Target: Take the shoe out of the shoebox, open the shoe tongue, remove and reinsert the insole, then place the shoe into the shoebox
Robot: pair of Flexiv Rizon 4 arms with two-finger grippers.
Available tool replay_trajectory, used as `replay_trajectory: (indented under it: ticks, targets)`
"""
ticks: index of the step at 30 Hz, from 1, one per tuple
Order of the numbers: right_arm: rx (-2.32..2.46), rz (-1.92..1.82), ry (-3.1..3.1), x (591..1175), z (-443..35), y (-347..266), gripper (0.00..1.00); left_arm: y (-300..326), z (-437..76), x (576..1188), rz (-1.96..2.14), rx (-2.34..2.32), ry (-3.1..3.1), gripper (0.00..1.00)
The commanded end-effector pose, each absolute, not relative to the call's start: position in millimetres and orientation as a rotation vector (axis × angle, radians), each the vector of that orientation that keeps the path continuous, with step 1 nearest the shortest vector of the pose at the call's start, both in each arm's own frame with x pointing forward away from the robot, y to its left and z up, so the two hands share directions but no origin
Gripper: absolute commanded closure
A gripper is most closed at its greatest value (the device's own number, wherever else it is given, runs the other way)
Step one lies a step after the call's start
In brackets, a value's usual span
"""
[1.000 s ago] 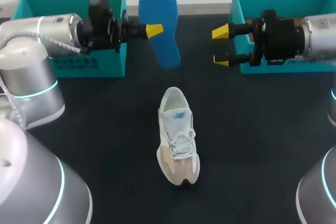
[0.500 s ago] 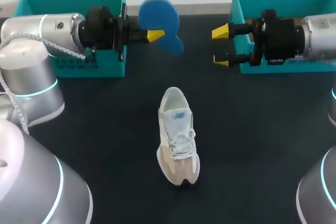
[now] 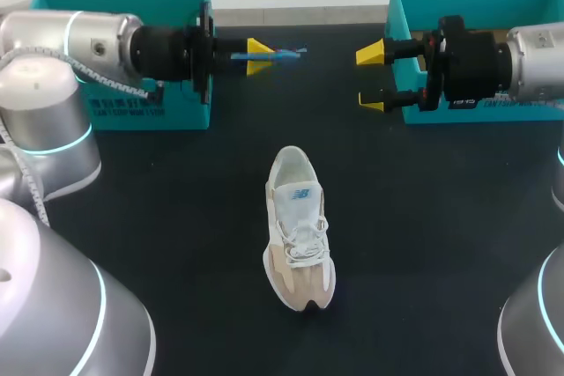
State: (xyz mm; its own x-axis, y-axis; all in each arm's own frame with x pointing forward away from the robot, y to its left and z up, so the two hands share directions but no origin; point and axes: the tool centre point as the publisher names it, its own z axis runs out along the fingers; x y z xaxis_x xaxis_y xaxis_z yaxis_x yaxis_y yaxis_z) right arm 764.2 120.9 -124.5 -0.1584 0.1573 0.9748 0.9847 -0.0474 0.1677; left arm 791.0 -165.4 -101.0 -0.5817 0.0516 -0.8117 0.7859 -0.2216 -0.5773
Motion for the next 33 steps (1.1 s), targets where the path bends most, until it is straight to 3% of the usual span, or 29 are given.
replay_trajectory:
  ticks: [1,28,33]
  targets:
    - [-1.288,-1.301,-1.417,765,-126,123,0.00,-169,-105,793,-1.423,1.322,1.140,1.00]
    - [-1.288,-1.301,-1.417,765,-126,123,0.00,-173,-123,798,-1.289,1.244,1.169,1.00]
    - [-1.235,-1.276,-1.422,772,-134,145,0.00,-180,-126,803,-1.253,1.238,1.153,1.00]
